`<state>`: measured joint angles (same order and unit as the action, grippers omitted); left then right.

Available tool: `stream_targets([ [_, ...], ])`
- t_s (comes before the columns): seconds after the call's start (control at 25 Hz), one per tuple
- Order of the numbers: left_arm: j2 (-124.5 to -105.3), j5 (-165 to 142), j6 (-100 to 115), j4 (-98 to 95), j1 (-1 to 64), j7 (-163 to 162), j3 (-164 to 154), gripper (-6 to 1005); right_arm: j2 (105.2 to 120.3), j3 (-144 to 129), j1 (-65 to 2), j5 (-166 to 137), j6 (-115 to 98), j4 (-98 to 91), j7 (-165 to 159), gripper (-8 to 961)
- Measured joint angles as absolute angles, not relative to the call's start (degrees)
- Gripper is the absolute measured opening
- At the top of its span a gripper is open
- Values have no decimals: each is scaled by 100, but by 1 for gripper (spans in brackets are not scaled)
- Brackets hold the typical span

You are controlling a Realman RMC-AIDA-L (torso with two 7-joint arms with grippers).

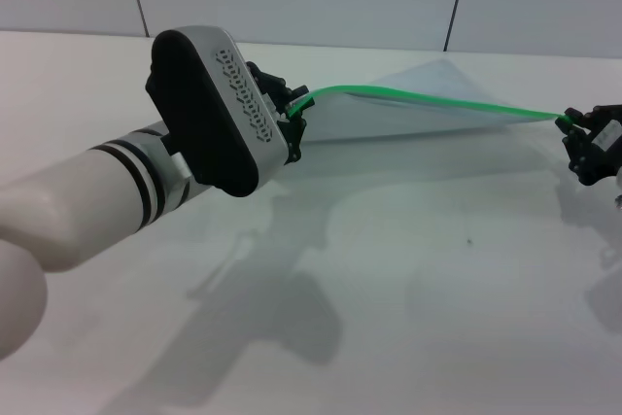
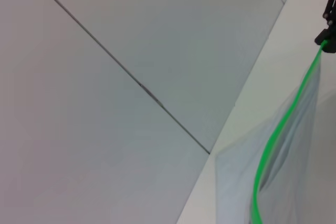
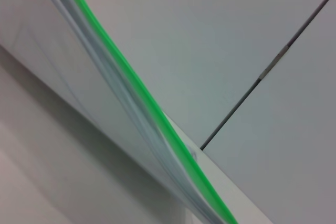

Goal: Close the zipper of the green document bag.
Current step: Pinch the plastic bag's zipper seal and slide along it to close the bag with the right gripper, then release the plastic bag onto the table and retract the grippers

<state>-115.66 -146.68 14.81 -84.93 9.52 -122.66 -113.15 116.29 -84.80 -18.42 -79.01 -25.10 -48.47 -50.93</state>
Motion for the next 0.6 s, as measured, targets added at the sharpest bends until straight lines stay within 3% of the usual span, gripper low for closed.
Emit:
stream_targets([
  [0.56, -11618, -14636, 1167, -8430, 910, -12228, -11153, 96, 11689, -8605, -1889, -7759, -1575, -4756, -5219, 143],
  [0.6, -11619, -14601, 1050, -8385, 914, -12270, -11148, 96, 11694, -8644, -1879, -7650, -1526, -4767, -5244, 180],
])
